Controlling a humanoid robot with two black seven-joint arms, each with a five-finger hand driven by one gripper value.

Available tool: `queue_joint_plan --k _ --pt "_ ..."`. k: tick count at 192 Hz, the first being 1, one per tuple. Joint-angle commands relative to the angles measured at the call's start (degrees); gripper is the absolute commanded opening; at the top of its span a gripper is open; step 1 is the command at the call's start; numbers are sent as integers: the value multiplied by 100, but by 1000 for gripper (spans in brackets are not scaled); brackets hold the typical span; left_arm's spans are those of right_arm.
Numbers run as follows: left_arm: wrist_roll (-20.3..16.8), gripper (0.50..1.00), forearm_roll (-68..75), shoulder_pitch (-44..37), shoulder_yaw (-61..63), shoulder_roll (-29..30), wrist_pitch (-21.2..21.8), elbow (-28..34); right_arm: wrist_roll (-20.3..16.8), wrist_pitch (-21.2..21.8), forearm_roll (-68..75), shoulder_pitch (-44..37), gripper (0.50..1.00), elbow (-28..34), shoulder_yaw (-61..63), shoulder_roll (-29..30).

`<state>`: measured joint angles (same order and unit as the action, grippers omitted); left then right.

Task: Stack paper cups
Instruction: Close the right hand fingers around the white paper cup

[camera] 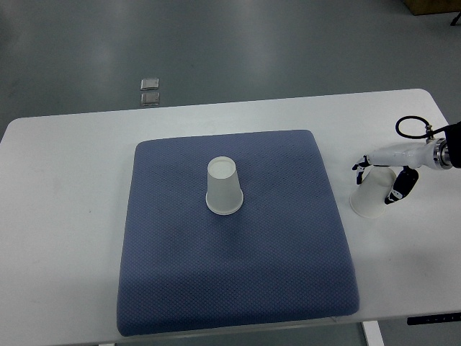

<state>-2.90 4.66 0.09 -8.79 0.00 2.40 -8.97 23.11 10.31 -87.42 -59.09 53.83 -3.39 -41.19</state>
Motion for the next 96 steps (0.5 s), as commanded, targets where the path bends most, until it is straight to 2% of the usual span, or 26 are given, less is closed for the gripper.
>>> queue_joint_plan --k 1,96 --pt "0 1000 0 0 0 0 6 0 18 -3 24 12 897 -13 5 23" --pt "0 1000 0 0 0 0 -3 0 35 32 296 65 895 -13 -4 41"
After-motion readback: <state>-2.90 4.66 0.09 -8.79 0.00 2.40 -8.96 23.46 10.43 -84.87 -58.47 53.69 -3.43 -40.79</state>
